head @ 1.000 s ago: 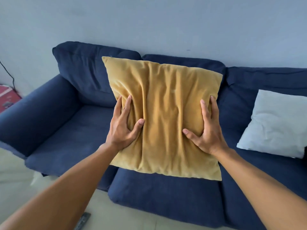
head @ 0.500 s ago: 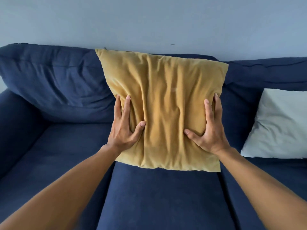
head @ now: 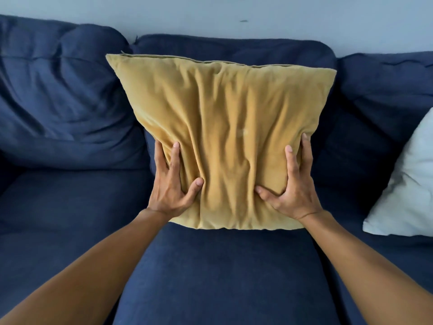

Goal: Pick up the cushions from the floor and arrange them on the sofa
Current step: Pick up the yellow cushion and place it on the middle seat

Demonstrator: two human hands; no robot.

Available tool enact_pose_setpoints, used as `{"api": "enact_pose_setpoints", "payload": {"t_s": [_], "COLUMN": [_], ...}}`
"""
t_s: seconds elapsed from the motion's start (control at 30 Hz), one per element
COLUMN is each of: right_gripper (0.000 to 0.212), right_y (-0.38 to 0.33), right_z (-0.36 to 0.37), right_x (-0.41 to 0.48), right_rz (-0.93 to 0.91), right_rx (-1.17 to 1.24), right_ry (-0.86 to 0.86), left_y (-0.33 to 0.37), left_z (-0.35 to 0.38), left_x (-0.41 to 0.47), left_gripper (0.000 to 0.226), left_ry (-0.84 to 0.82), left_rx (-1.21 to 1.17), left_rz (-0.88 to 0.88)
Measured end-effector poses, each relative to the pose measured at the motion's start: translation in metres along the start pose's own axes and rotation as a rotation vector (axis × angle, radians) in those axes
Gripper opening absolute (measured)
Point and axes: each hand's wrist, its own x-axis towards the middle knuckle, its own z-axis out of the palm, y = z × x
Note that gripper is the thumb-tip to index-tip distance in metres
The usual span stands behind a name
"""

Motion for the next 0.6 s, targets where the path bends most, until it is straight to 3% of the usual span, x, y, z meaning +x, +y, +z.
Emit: {"api": "enact_pose_setpoints", "payload": {"t_s": [0.33,0.6], "right_gripper": [0.116,0.114], "right_y": [0.012,0.014], "right_z": [0.018,0.009], "right_x": [-0.022,-0.016], "right_rz": [0.083,0.163], "right_rx": [-0.064,-0.172], "right_ry": [-0.058,-0.142], "left_y": [-0.03,-0.035], "left_z": [0.005,-0.017], "left_x": [-0.005,0.001], "left_gripper": [0.092,0.093], "left_ry": [-0.095,-0.235], "left_rx": [0.099,0.421], "left_rz": [-0.017,-0.172]}}
